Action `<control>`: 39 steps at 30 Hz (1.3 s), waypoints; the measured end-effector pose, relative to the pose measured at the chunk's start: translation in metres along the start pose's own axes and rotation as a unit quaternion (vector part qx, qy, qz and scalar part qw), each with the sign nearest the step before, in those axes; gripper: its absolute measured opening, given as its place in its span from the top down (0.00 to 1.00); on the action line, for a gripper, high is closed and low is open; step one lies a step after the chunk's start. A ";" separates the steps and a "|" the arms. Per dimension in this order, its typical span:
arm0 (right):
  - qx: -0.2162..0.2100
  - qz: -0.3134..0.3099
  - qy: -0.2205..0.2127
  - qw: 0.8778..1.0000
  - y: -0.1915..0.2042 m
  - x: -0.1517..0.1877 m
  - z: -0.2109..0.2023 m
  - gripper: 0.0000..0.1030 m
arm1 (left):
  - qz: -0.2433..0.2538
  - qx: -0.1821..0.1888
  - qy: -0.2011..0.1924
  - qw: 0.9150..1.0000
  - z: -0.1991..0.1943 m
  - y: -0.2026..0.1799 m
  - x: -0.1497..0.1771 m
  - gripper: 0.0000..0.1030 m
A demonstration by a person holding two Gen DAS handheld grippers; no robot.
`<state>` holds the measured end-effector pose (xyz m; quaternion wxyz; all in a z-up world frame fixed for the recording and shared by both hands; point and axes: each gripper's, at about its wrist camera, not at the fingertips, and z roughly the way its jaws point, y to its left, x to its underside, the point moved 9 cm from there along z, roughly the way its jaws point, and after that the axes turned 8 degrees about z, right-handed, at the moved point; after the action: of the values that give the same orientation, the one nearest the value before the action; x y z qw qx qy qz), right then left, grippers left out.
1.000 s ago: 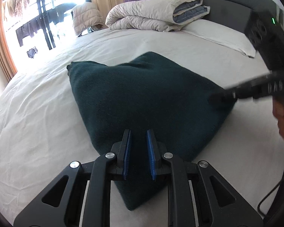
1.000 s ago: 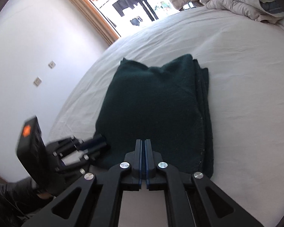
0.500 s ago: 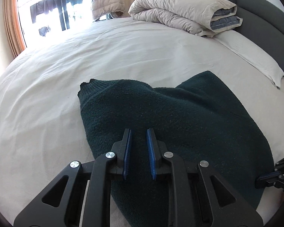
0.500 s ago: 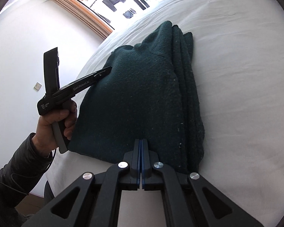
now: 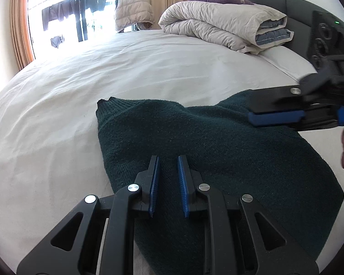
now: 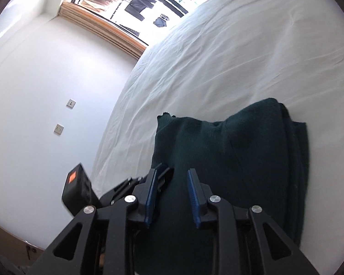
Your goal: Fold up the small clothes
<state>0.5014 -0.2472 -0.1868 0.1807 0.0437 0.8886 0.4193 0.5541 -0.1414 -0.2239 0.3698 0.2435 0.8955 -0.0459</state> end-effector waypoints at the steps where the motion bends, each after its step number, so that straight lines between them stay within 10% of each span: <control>1: 0.021 0.004 -0.003 1.000 -0.009 -0.006 0.009 0.61 | 0.000 0.000 -0.001 1.000 0.000 0.000 0.000 0.84; 5: 0.010 0.067 -0.023 0.997 -0.051 -0.014 0.009 1.00 | -0.008 0.009 -0.006 1.000 -0.001 0.002 0.004 0.84; 10: 0.004 0.103 -0.078 0.992 -0.080 -0.010 -0.038 1.00 | -0.012 0.014 -0.009 1.000 -0.003 0.005 0.003 0.84; 16: -0.049 0.013 -0.036 0.998 -0.023 0.050 -0.051 0.57 | -0.038 0.022 -0.020 0.999 -0.022 0.009 0.006 0.84; 28: 0.022 -0.016 -0.060 0.998 -0.077 0.097 -0.117 0.62 | -0.082 0.007 -0.017 0.996 -0.102 0.032 0.066 0.82; 30: 0.037 0.001 -0.092 0.995 -0.084 0.089 -0.135 0.34 | -0.130 0.028 -0.011 0.991 -0.107 0.041 0.072 0.47; 32: 0.023 0.027 -0.108 0.994 -0.089 0.078 -0.144 0.31 | -0.203 0.065 -0.020 0.977 -0.112 0.052 0.073 0.21; 39: 0.030 0.076 -0.048 0.995 -0.102 0.058 -0.102 0.31 | -0.246 0.146 0.044 0.957 -0.089 0.032 0.065 0.21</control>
<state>0.4185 -0.3740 -0.2211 0.1888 0.1367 0.8852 0.4025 0.4723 -0.0636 -0.2009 0.2674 0.0689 0.9267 -0.2549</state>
